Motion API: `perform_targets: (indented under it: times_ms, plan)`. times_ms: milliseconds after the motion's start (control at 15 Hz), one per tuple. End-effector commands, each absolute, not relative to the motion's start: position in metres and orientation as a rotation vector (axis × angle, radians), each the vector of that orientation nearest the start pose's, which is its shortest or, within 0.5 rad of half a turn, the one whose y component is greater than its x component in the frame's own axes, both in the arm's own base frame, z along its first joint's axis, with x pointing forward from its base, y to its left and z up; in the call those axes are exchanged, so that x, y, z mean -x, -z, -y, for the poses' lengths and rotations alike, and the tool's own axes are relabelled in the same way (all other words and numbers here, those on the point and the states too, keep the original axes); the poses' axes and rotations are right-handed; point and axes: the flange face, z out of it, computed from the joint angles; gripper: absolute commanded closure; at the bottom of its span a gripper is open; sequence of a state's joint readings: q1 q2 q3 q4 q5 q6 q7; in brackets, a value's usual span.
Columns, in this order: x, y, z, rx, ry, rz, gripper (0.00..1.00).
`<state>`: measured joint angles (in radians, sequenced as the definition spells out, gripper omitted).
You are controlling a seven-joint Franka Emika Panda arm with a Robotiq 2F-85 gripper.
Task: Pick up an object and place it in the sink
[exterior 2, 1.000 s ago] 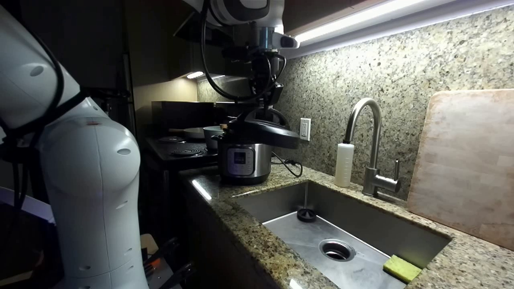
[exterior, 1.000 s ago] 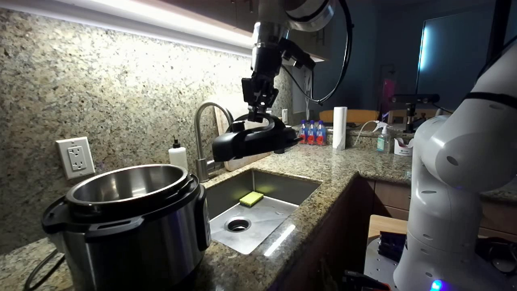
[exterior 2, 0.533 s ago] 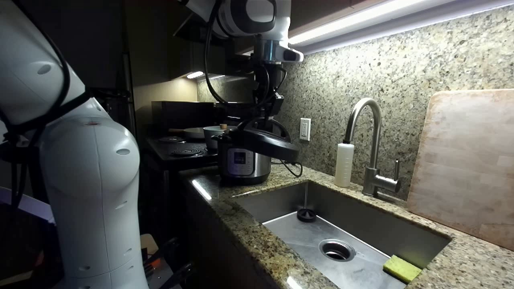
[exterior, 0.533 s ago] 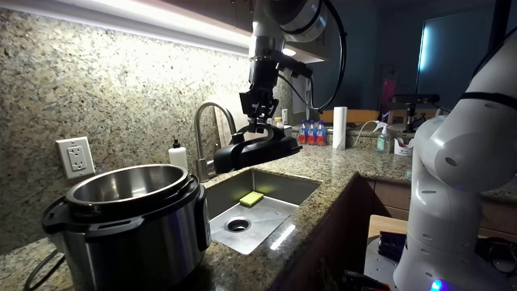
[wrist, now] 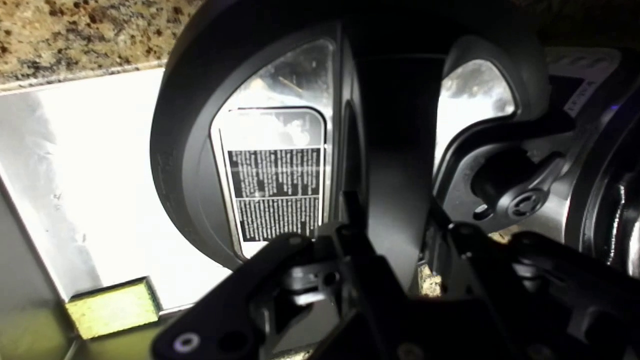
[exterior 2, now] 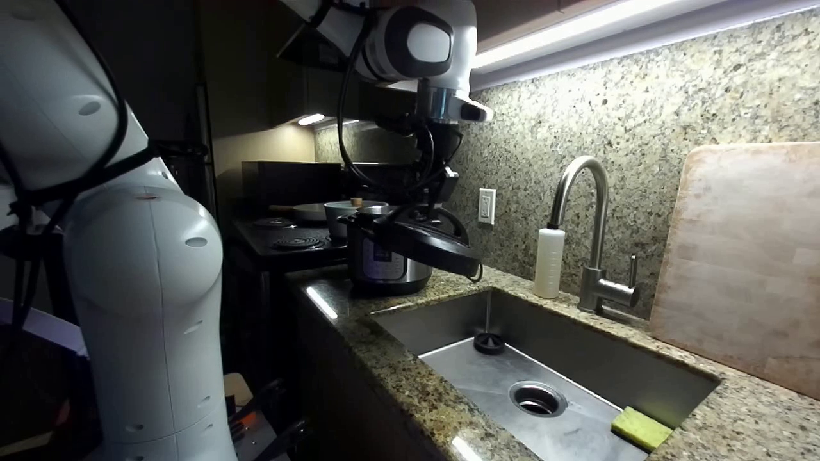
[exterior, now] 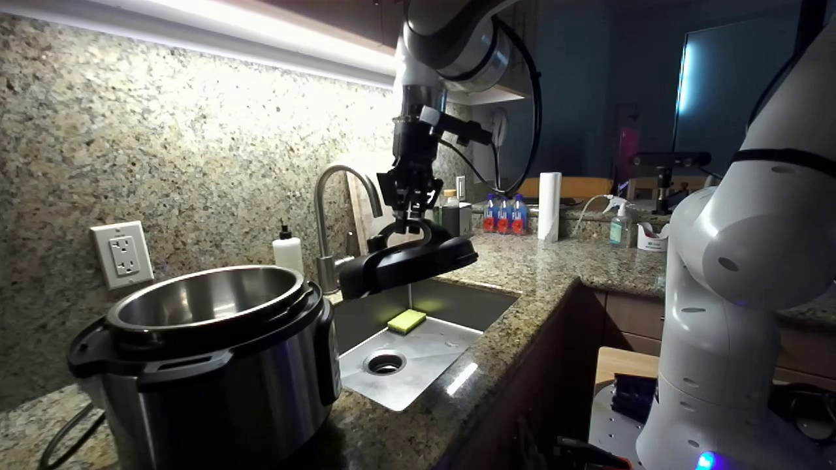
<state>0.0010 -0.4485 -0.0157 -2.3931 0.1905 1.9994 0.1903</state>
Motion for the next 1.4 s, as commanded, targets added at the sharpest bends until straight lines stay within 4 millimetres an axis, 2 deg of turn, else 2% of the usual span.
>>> perform_targets:
  times_ms: [0, 333, 867, 1333]
  plan:
    - [-0.438, -0.497, -0.003, 2.917, 0.088, -0.466, 0.87]
    - [-0.458, -0.486, 0.001, 2.934, 0.061, -0.479, 0.87]
    - [-0.482, -0.467, 0.024, 2.981, 0.012, -0.5, 0.87]
    - [-0.497, -0.441, 0.024, 3.031, 0.002, -0.432, 0.87]
